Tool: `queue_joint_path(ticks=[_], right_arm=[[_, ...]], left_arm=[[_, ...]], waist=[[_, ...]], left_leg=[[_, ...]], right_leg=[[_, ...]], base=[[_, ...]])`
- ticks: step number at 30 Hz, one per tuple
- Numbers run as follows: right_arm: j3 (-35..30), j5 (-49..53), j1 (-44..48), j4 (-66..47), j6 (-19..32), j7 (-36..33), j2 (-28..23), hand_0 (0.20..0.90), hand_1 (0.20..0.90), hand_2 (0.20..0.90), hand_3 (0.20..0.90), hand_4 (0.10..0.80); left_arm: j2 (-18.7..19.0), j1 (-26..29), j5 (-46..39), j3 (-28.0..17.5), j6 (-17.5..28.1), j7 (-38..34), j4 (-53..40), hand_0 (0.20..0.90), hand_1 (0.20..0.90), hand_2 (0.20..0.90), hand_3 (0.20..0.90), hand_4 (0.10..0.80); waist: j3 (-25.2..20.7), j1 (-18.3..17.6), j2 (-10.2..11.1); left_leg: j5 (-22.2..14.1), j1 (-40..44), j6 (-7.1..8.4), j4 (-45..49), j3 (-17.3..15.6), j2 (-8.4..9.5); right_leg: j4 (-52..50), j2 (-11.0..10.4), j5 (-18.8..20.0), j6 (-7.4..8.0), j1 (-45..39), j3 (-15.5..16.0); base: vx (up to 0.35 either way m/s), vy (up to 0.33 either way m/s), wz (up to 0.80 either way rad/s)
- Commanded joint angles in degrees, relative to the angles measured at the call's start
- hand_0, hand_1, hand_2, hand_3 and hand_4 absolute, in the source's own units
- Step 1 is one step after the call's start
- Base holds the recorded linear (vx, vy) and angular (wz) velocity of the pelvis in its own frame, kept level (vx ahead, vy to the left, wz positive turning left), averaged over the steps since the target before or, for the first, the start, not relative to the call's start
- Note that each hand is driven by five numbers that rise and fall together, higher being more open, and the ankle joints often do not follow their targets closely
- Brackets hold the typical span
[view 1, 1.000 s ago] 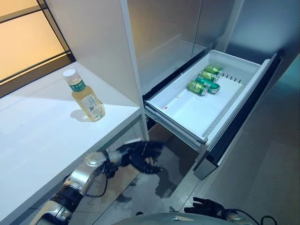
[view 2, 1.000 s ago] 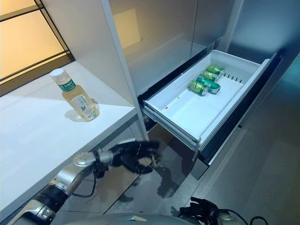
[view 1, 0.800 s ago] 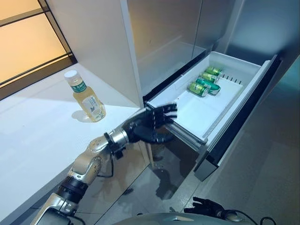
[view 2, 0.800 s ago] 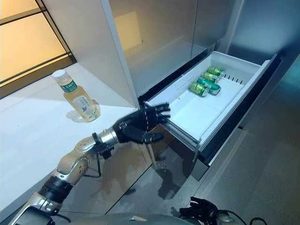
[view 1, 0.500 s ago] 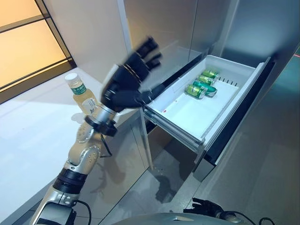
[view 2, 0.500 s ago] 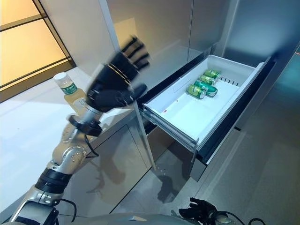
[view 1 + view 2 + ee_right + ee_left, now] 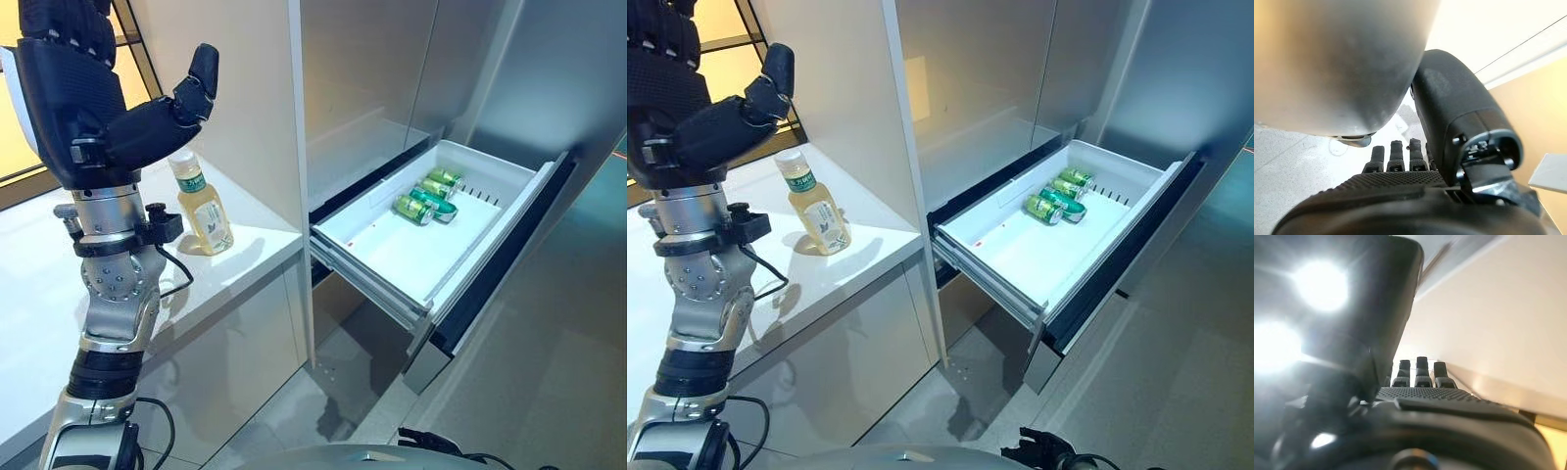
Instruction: Put drinks into fridge and close the fridge
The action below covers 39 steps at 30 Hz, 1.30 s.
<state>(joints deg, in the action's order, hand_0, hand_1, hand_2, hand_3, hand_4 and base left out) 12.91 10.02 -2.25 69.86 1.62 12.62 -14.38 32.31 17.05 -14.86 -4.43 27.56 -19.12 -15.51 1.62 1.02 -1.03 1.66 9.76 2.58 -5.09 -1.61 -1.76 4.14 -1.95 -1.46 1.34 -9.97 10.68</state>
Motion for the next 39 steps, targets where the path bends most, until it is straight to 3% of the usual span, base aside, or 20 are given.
queue_joint_path(ticks=[1,9,17,39], right_arm=[[4.03,-2.86,1.68,1.3,0.75,1.17,0.75,0.9,0.9,0.9,0.9,0.8],[4.59,-3.54,3.13,0.2,-0.45,2.21,0.15,0.9,0.9,0.9,0.9,0.8],[4.39,-4.07,4.19,0.0,-1.32,2.97,-0.18,0.9,0.9,0.9,0.9,0.8],[2.37,-5.21,3.57,-0.24,-1.95,3.42,-0.92,0.9,0.9,0.9,0.9,0.8]], left_arm=[[4.45,5.98,3.84,-2.3,-2.84,-3.32,-0.81,0.9,0.9,0.9,0.9,0.8],[4.74,2.08,1.24,-2.37,-6.08,-2.29,2.82,0.9,0.9,0.9,0.9,0.8],[2.29,-1.42,-1.21,-1.27,-6.53,0.76,5.34,0.9,0.9,0.9,0.9,0.8],[1.03,-1.02,-1.79,1.56,-7.01,4.62,8.75,0.9,0.9,0.9,0.9,0.8]], waist=[[0.53,1.08,0.26],[0.88,2.97,0.2],[1.39,3.92,0.2],[2.0,1.8,-0.14]], left_leg=[[-6.46,-0.8,-3.85,1.37,3.32,4.71],[-6.27,-1.31,-3.62,1.84,4.6,4.8],[-6.12,-1.23,-3.6,1.82,5.19,4.87],[-6.4,-0.09,-3.82,1.41,3.01,4.63]], right_leg=[[-6.83,1.3,-6.66,1.02,2.5,-0.85],[-7.44,0.97,-7.25,0.86,2.37,0.71],[-8.07,0.71,-7.63,0.9,2.27,1.53],[-8.25,0.87,-7.25,1.72,2.3,-0.14]], base=[[0.002,0.006,0.12],[0.008,0.008,0.13],[0.003,0.012,0.04],[0.002,0.004,0.01]])
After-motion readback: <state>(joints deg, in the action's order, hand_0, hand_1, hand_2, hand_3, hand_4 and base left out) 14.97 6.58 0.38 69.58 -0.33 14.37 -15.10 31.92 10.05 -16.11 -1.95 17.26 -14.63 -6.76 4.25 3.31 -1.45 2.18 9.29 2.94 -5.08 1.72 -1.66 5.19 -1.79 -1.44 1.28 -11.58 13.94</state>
